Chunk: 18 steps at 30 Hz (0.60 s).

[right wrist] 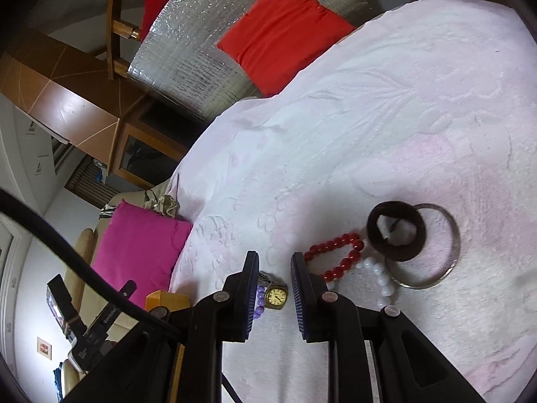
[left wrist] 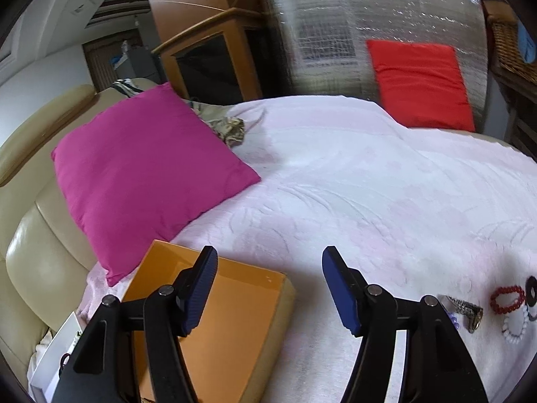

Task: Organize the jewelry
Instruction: 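Move both open tools back to the loose jewelry, then grasp a black hair tie with the right tool while the left tool grasps the gold watch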

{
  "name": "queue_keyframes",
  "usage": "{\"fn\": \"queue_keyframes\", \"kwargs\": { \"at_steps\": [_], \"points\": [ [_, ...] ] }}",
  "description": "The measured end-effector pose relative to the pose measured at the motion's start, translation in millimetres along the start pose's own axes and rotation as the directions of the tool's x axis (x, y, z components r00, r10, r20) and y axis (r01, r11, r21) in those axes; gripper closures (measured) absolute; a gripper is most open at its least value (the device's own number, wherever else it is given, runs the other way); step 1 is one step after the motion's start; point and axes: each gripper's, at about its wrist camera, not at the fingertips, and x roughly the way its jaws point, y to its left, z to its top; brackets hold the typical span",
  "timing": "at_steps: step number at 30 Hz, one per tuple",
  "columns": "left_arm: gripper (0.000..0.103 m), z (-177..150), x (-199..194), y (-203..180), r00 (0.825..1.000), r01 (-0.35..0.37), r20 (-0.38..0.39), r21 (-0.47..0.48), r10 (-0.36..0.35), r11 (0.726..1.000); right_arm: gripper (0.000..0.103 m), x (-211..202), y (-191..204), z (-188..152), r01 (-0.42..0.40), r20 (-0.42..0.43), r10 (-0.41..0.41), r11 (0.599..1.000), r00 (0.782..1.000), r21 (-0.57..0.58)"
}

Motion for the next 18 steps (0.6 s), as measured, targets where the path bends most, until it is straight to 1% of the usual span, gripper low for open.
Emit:
{"fn": "queue_keyframes", "kwargs": {
  "at_steps": [1,2,3,4,6,10,15,18],
  "points": [
    [0.037,-0.7,1.3,-0.8,1.0,0.006,-0.008,0.002,-0.006,1.0,0.076,-3.7,-2.7,1.4,0.005,0.005,-0.005,1.0,1.0,0.004],
    [0.037,-1.5,3.0,-1.6,1.0,0.012,-0.018,0.004,-0.012,1.0,0.068,-6.3,-4.7,2.4,0.007,0.01,-0.008,1.0,1.0,0.011],
    [0.037,-2.6,4.5,-2.5,1.0,0.018,-0.026,0.004,-0.018,1.0,0.063,-11.2,-9.1,4.0,0.007,0.019,-0.007,1.0,1.0,0.023],
    [0.037,-3.6,6.5,-2.9,0.999,0.031,-0.038,0.002,-0.031,1.0,0.053,-16.5,-12.8,5.8,0.005,0.033,-0.006,0.999,0.999,0.034],
    [0.037,-5.7,11.7,-3.4,0.995,0.066,-0.068,-0.009,-0.067,0.998,0.052,-24.1,-16.7,10.1,0.009,0.049,-0.011,0.999,0.999,0.035],
    [0.037,-10.6,18.3,-12.2,0.985,0.131,-0.112,-0.021,-0.133,0.991,0.052,-31.5,-25.0,18.2,0.027,0.038,-0.029,0.999,0.999,0.039],
    [0.037,-14.9,19.2,-33.8,0.958,0.246,-0.145,-0.019,-0.246,0.969,0.053,-29.1,-36.6,26.3,0.103,-0.013,-0.103,0.994,0.995,0.044],
    [0.037,-16.7,19.0,-42.9,0.946,0.284,-0.156,-0.017,-0.283,0.959,0.056,-27.5,-44.3,29.0,0.176,-0.035,-0.175,0.984,0.984,0.028]
  ]
}}
